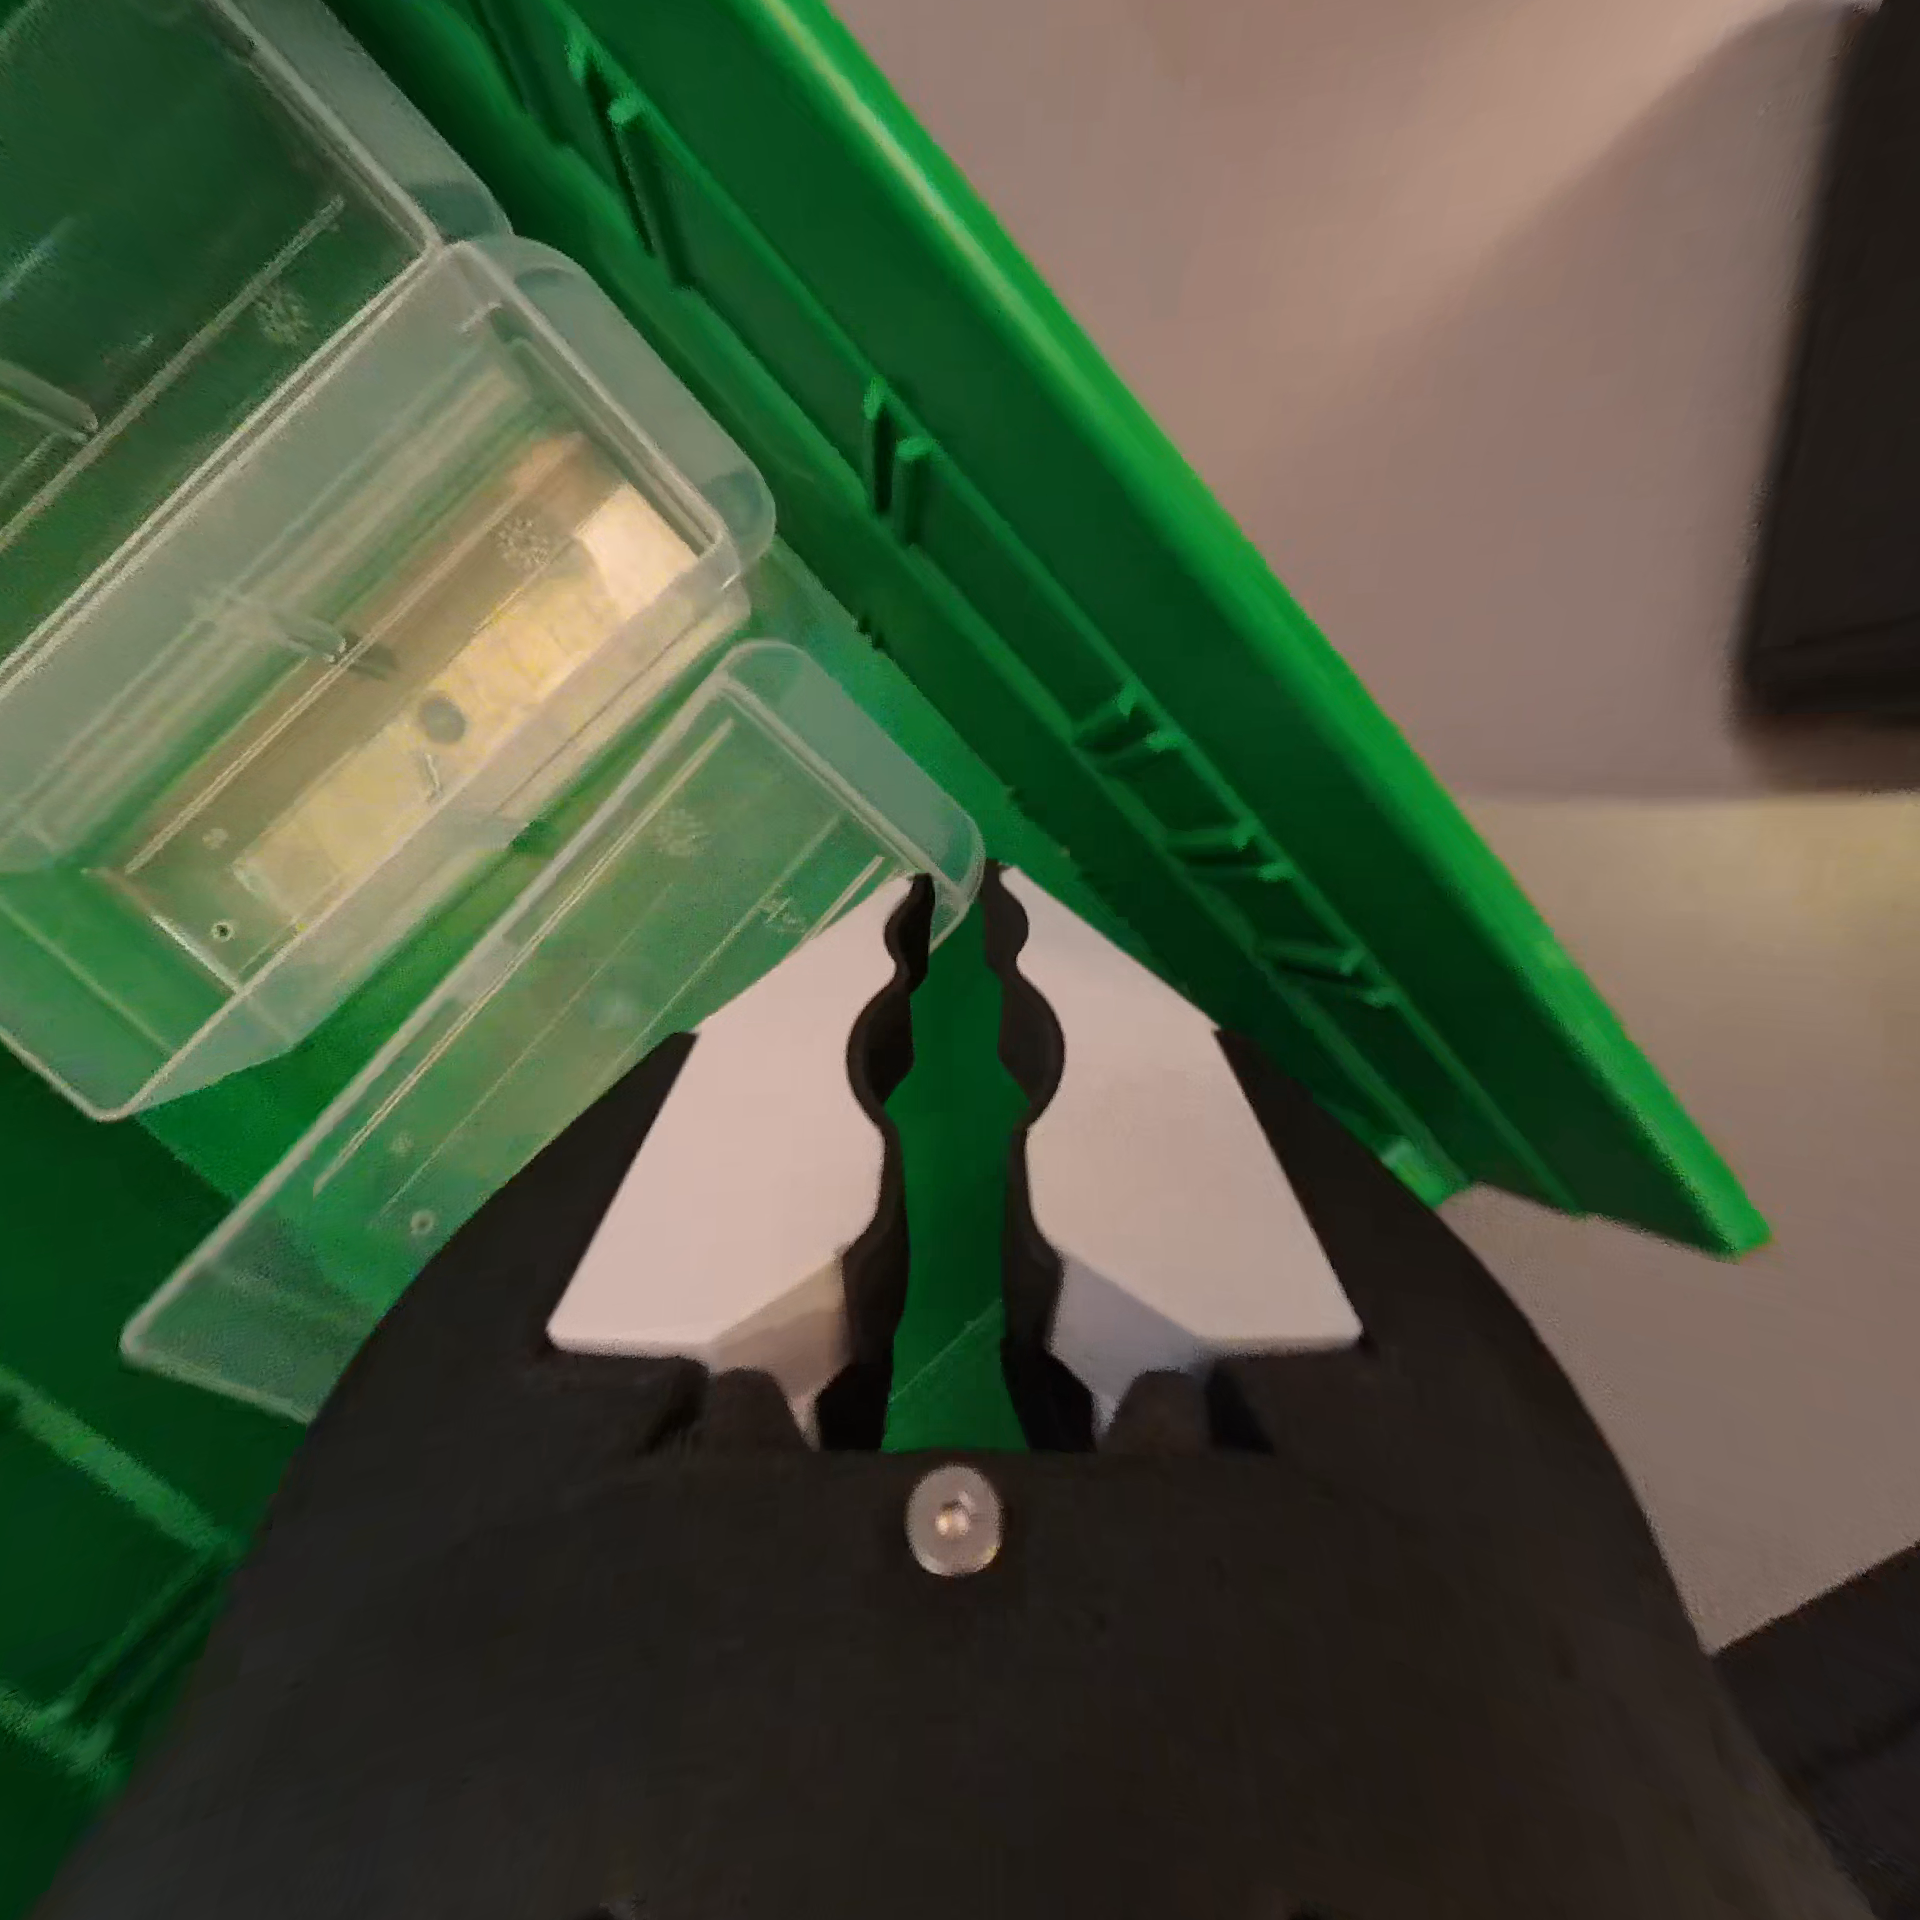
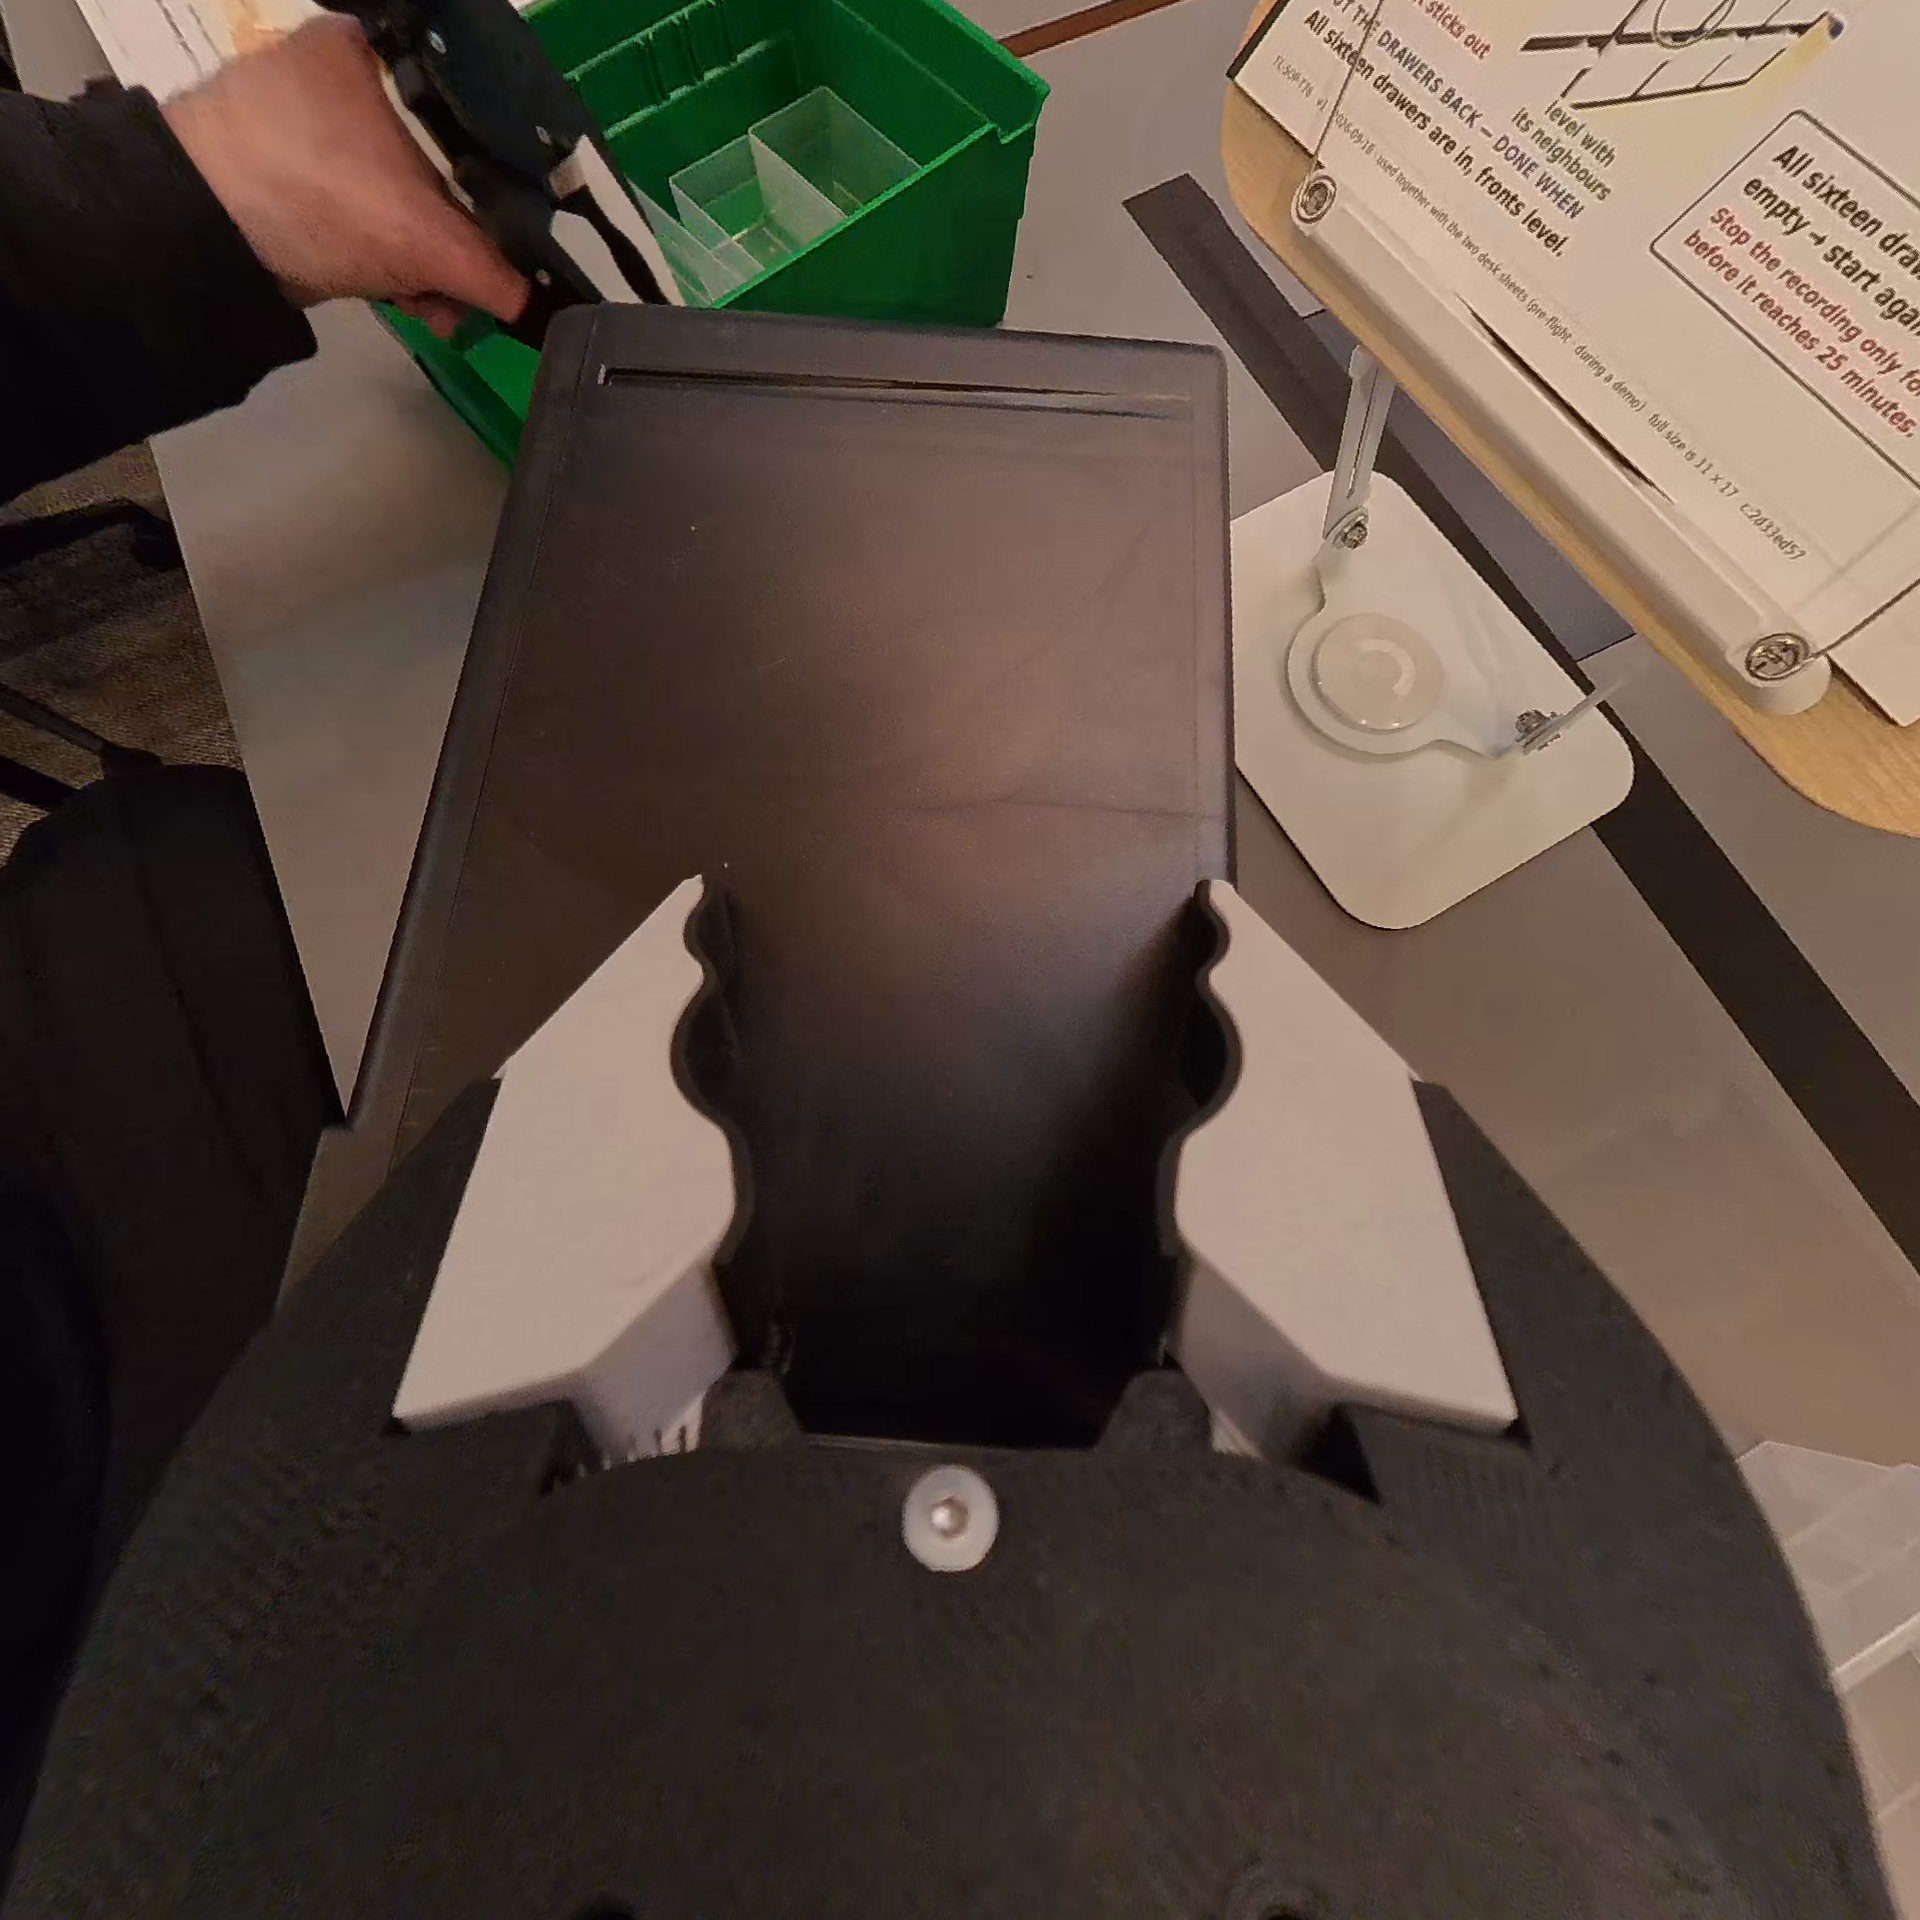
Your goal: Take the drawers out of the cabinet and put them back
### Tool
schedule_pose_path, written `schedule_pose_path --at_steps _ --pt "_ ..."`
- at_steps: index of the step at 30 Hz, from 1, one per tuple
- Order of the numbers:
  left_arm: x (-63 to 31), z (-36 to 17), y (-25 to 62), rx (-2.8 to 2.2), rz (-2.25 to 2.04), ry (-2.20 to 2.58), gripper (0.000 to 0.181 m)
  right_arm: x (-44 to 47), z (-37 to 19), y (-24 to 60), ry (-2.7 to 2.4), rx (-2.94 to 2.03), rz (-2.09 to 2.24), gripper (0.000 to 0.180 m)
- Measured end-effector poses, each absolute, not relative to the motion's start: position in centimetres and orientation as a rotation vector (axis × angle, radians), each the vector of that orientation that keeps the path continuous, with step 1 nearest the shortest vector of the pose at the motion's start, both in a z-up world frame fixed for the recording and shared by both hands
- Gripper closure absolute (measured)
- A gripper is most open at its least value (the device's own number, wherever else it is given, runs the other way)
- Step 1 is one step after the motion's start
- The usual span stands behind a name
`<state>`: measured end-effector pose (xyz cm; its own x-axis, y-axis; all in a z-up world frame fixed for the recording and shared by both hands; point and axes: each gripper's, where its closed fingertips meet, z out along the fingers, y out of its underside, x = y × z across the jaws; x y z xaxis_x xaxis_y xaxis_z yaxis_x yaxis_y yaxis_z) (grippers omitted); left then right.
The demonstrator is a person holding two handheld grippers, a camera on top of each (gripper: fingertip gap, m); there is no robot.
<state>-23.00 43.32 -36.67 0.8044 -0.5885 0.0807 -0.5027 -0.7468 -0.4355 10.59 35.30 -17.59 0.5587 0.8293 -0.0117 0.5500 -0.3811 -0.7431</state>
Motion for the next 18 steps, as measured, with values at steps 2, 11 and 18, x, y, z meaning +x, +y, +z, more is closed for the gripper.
schedule_pose_path --at_steps 2,11,18 --pt "-23.5 -36.5 42.2 -2.606 -0.307 0.929 0.171 10.6 -17.6 35.3 -1.104 -2.085 0.506 0.091" --pt "-24.7 -34.5 40.3 -2.632 -0.339 1.015 0.130 10.6 -17.6 35.3 -1.105 -2.082 0.508 0.091" --pt "-23.6 -36.9 40.9 -2.736 -0.234 0.963 0.166 10.6 -17.6 35.3 -1.100 -2.083 0.507 0.091"
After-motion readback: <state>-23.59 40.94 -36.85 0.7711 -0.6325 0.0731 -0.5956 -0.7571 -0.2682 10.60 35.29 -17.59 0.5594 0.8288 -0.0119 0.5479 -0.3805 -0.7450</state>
